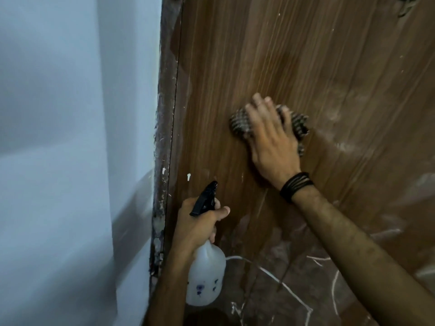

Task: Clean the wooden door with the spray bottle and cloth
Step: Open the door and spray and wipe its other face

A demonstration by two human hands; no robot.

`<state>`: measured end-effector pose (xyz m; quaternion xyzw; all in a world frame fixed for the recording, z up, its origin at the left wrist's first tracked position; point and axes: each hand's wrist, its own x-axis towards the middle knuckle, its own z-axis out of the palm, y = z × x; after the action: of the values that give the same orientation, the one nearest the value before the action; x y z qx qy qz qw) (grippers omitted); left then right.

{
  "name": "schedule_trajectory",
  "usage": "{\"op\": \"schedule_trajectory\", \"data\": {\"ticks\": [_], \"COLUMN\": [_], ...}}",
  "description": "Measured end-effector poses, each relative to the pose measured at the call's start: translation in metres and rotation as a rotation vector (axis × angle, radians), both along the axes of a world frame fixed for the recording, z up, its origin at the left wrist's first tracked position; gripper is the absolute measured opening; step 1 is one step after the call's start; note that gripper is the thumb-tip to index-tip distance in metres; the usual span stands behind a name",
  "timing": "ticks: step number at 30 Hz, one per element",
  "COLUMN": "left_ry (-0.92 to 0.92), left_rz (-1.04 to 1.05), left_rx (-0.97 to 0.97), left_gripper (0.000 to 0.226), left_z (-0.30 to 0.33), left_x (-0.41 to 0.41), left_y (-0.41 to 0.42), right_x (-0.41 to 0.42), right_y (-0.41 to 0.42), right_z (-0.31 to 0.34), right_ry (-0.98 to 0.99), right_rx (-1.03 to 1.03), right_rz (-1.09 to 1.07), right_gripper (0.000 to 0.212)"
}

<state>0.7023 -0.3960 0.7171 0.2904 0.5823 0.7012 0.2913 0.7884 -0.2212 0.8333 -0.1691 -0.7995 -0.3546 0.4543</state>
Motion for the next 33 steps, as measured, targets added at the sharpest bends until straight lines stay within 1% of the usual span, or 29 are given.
{"op": "schedule_trajectory", "data": {"ticks": [2, 4, 8, 12, 17, 21, 24, 29, 31, 33], "left_ry": [0.009, 0.015, 0.041, 0.035, 0.049, 0.006, 0.027, 0.007, 0.002, 0.018], "left_rz": [-0.019, -0.04, -0.079, -0.139, -0.173, -0.146, -0.111, -0.077, -0.059, -0.044], "left_rx": [-0.015, -0.033, -0.061, -0.11, -0.165, -0.182, -0.18, -0.149, -0.148, -0.152], "left_gripper": [0.015, 0.014, 0.016, 0.022, 0.024, 0.026, 0.028, 0.024, 0.023, 0.023], "left_z": [-0.004, -0.009, -0.022, -0.031, -0.042, -0.045, -0.047, -0.054, -0.057, -0.06], "left_x": [0.004, 0.011, 0.025, 0.039, 0.052, 0.06, 0.061, 0.056, 0.055, 0.056], "left_y": [0.005, 0.011, 0.02, 0.029, 0.038, 0.043, 0.043, 0.036, 0.035, 0.033], "right_x": [0.016, 0.027, 0.042, 0.053, 0.055, 0.053, 0.055, 0.075, 0.081, 0.081], "right_y": [0.006, 0.011, 0.016, 0.02, 0.021, 0.022, 0.022, 0.028, 0.029, 0.029], "right_z": [0.018, 0.02, -0.01, -0.048, -0.042, -0.043, -0.07, -0.153, -0.166, -0.157], "right_ry": [0.113, 0.147, 0.138, 0.096, 0.067, 0.102, 0.073, -0.13, -0.14, -0.08], "right_rx": [-0.028, -0.03, -0.03, -0.031, 0.013, 0.016, 0.001, 0.054, 0.056, 0.039], "right_rz": [-0.03, -0.049, -0.052, -0.043, -0.043, -0.036, -0.011, -0.02, -0.026, -0.037], "right_gripper": [0.054, 0.054, 0.052, 0.052, 0.052, 0.053, 0.055, 0.071, 0.072, 0.071]}}
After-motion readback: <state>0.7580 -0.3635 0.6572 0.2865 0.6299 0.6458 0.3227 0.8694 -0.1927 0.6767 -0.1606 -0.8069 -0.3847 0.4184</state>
